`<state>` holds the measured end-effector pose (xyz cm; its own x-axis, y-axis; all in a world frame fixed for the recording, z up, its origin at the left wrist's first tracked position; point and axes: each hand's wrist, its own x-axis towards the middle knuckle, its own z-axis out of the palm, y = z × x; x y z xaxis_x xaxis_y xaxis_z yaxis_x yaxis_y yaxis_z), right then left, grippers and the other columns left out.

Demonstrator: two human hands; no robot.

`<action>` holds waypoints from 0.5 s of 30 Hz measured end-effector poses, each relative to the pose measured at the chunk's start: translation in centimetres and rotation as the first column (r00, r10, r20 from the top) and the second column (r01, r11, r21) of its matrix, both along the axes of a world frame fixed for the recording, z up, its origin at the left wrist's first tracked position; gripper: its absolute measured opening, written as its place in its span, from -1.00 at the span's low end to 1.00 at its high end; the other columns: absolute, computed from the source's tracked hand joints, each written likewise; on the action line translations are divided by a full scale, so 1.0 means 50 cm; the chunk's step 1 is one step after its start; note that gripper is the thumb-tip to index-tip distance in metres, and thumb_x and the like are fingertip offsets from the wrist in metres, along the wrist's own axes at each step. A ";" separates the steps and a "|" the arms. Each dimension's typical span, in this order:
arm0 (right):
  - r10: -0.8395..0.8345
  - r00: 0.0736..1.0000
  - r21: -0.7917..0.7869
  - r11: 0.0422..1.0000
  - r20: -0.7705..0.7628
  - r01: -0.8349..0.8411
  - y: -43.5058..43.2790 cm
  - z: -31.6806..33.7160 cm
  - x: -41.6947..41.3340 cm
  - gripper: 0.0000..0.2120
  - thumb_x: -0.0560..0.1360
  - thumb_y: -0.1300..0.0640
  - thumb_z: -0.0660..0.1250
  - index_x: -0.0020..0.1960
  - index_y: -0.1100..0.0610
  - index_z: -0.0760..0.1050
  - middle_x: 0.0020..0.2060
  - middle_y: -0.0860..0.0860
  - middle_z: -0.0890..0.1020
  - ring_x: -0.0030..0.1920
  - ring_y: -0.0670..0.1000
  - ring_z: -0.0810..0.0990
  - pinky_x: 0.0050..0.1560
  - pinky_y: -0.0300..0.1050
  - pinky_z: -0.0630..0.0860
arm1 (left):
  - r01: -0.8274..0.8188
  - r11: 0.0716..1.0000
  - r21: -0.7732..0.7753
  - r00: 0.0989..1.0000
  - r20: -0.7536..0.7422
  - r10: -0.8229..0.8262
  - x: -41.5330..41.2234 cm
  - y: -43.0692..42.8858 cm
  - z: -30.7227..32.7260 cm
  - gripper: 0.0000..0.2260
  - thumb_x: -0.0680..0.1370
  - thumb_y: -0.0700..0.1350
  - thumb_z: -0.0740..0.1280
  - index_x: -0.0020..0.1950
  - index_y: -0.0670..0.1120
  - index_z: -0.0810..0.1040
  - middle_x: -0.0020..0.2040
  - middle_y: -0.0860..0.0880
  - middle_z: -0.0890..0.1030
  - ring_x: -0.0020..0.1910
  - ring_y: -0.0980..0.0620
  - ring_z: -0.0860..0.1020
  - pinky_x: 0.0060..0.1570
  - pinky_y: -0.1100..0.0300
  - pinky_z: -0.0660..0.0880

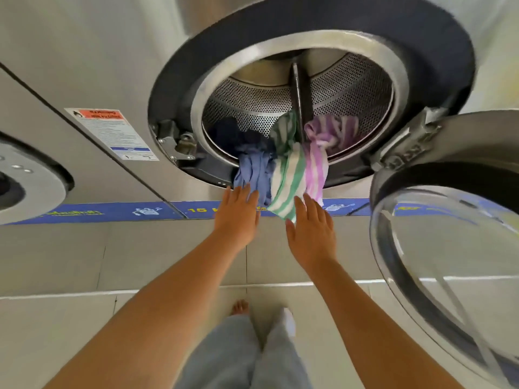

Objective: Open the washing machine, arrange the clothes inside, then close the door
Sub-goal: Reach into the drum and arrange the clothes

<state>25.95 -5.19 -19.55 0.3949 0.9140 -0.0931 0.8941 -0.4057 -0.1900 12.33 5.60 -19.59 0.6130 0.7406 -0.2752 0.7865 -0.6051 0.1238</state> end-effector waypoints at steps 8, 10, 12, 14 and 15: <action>0.170 0.977 -0.014 0.985 0.131 -0.169 0.183 -0.095 0.115 -0.40 0.52 -0.03 0.32 0.48 0.18 0.29 0.46 0.17 0.35 0.44 0.20 0.35 0.42 0.17 0.26 | 0.010 0.995 0.099 1.000 -0.008 -0.009 0.078 0.102 -0.080 -0.41 0.63 0.02 0.12 0.57 -0.15 -0.03 0.59 -0.20 0.02 0.57 -0.21 -0.01 0.54 -0.10 -0.09; 0.232 0.958 -0.044 0.973 0.168 -0.228 0.219 -0.113 0.148 -0.34 0.52 -0.13 0.28 0.52 0.13 0.22 0.50 0.12 0.29 0.48 0.16 0.28 0.47 0.15 0.14 | 0.032 0.986 0.164 0.998 -0.052 -0.024 0.100 0.130 -0.097 -0.35 0.61 0.08 0.14 0.57 -0.14 -0.08 0.59 -0.20 -0.02 0.57 -0.22 -0.04 0.53 -0.13 -0.14; 0.299 0.933 -0.106 0.953 0.202 -0.283 0.249 -0.127 0.181 -0.27 0.51 -0.23 0.23 0.55 0.08 0.14 0.54 0.07 0.22 0.53 0.13 0.18 0.51 0.17 0.01 | 0.056 0.975 0.216 0.995 -0.090 -0.037 0.120 0.160 -0.110 -0.28 0.57 0.15 0.18 0.58 -0.11 -0.09 0.59 -0.19 -0.02 0.58 -0.19 -0.05 0.52 -0.16 -0.18; 0.365 0.894 -0.154 0.930 0.259 -0.335 0.270 -0.140 0.208 -0.22 0.46 -0.33 0.23 0.54 0.03 0.16 0.53 0.08 0.24 0.52 0.18 0.17 0.50 0.23 -0.02 | 0.065 0.974 0.215 0.994 -0.101 -0.044 0.133 0.189 -0.126 -0.21 0.52 0.19 0.26 0.58 -0.06 -0.08 0.59 -0.20 -0.03 0.57 -0.20 -0.06 0.52 -0.17 -0.17; 0.380 0.878 -0.146 0.925 0.293 -0.351 0.278 -0.147 0.220 -0.22 0.41 -0.36 0.26 0.51 0.00 0.23 0.49 0.10 0.31 0.49 0.22 0.24 0.48 0.26 0.03 | 0.069 0.977 0.201 0.994 -0.102 -0.049 0.139 0.204 -0.133 -0.18 0.49 0.20 0.30 0.58 -0.02 -0.08 0.59 -0.20 -0.04 0.57 -0.21 -0.07 0.53 -0.18 -0.15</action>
<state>36.93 8.69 -26.92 0.0560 0.9928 -0.1061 0.9891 -0.0406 0.1415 19.28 15.78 -26.24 0.6354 0.7505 -0.1818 0.7509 -0.6554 -0.0810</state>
